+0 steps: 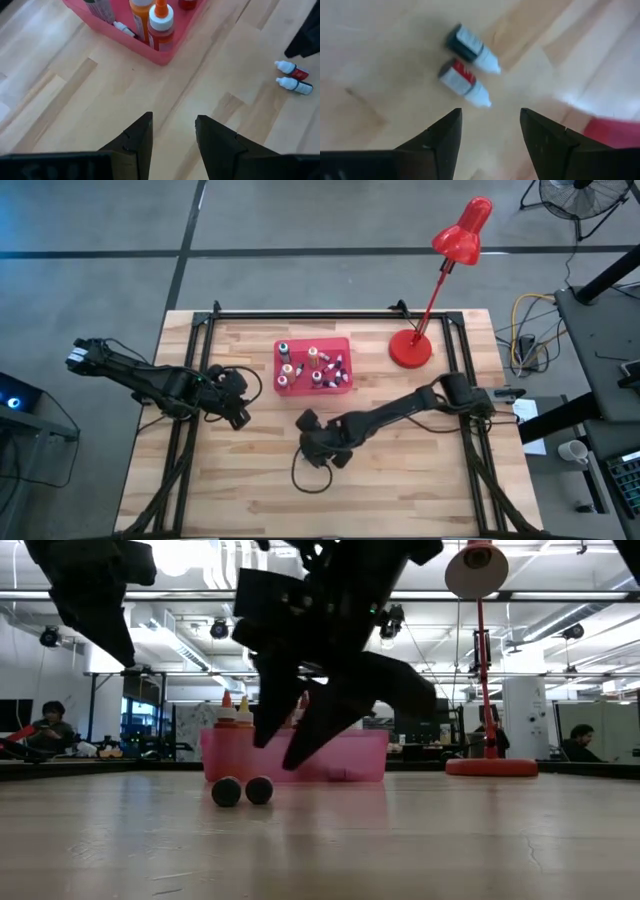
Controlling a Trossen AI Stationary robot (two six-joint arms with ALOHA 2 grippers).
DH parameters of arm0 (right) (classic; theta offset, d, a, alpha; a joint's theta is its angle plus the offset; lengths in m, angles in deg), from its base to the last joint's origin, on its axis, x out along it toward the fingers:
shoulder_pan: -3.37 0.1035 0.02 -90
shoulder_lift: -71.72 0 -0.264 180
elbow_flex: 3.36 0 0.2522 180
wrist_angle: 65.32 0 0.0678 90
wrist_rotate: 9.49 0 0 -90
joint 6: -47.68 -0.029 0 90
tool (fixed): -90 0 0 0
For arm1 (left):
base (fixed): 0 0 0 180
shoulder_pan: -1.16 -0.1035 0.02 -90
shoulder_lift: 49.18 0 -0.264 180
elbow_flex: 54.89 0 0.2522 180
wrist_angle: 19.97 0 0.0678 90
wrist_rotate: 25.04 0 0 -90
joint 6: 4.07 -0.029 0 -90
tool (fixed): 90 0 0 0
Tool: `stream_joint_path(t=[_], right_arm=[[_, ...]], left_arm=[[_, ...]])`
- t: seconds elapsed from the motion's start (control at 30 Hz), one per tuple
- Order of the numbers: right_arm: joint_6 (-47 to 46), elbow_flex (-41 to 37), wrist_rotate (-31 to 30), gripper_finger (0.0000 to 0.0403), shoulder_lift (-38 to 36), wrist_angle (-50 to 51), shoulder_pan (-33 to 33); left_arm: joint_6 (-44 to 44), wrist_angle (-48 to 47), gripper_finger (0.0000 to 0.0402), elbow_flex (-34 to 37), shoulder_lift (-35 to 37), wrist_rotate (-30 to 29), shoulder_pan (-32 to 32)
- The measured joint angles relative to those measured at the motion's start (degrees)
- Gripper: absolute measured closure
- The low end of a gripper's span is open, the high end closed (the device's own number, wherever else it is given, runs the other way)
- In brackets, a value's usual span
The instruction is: Pick & Place food coloring
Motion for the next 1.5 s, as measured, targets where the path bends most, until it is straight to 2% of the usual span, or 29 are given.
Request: stream_joint_path(t=[0.1, 0.3, 0.6, 1.07, 1.3, 1.5], right_arm=[[1.5, 2.5, 1.1, 0.0218, 1.7, 0.4, -0.3], [5.0, 6.8, 11.1, 0.0232, 4.1, 2.1, -1.7], [6.5, 7.4, 13.3, 0.0257, 4.9, 6.4, -2.7], [0.5, 5.6, 19.0, 0.0297, 5.1, 6.3, -3.7], [-10.2, 4.3, 20.4, 0.0322, 5.0, 6.0, -4.2], [-26.7, 4.9, 14.0, 0.0353, 2.0, 6.8, -5.6]], left_arm=[[0.3, 0.0, 0.028, 0.0, 0.0, 1.7, 0.0], [1.1, 0.0, 0.028, 0.0, 0.0, 2.7, 0.0], [1.6, 0.0, 0.028, 0.0, 0.0, 2.7, 0.0], [1.2, 0.0, 0.028, 0.0, 0.0, 2.6, 0.0], [1.2, 0.0, 0.028, 0.0, 0.0, 2.5, 0.0], [0.7, 0.0, 0.028, 0.0, 0.0, 2.5, 0.0]])
